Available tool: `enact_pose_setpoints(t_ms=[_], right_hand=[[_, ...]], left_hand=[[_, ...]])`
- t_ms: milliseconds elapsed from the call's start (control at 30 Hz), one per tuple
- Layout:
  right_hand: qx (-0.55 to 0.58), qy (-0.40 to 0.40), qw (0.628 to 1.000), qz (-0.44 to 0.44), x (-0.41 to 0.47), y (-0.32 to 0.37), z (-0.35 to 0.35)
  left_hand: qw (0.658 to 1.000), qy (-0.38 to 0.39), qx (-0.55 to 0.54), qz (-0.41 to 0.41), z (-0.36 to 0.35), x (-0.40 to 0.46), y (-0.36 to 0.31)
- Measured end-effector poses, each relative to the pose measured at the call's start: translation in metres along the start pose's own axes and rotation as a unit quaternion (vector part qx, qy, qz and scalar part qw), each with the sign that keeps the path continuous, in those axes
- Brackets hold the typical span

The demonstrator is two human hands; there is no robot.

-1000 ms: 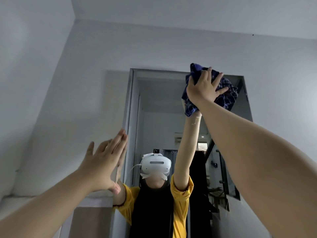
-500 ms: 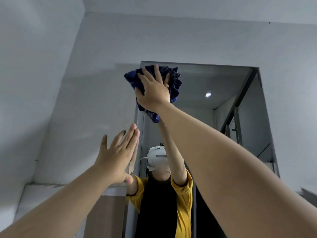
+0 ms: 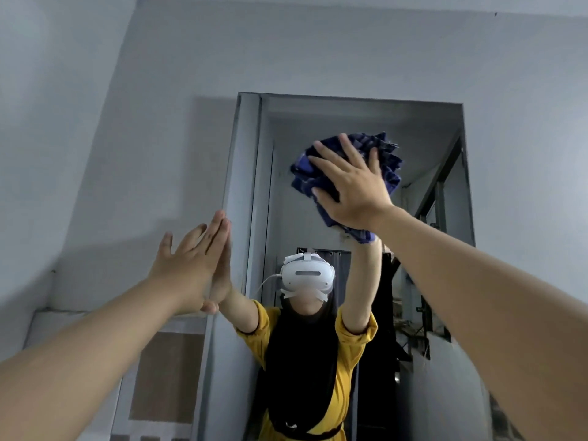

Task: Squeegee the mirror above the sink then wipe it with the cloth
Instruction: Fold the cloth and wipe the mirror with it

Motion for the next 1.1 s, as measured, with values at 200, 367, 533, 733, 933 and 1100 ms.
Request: enact_pose_setpoints(t_ms=[200, 367, 533, 733, 933, 1100], right_hand=[[-0.002, -0.032, 0.995, -0.096, -0.047, -0.079, 0.011], [0.028, -0.065, 0.978, -0.197, -0.083, -0.122, 0.013], [0.099, -0.111, 0.909, -0.389, -0.122, -0.131, 0.002], [0.145, -0.108, 0.819, -0.544, -0.139, -0.092, -0.022], [0.177, -0.107, 0.789, -0.579, -0.114, -0.029, -0.036], [0.193, -0.109, 0.799, -0.559, -0.077, 0.027, -0.045]], left_hand=[[1.0, -0.012, 0.003, 0.013, 0.002, -0.002, -0.002], [1.0, -0.015, 0.01, 0.011, 0.003, -0.002, -0.003], [1.0, -0.02, 0.01, -0.001, 0.004, -0.001, -0.004], [0.999, -0.031, 0.006, -0.029, 0.001, 0.002, -0.001], [0.994, -0.045, -0.041, -0.092, -0.002, 0.009, 0.01], [0.982, -0.066, -0.081, -0.157, -0.015, 0.002, 0.015]])
Point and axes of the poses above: each hand's wrist, its own x-axis towards the middle knuckle, its own z-axis out of the back of the hand, y = z × x, the point moved 8 cm from there along x, towards the middle knuckle, and after that the axes turned 12 degrees about y, right-handed, at the moved point
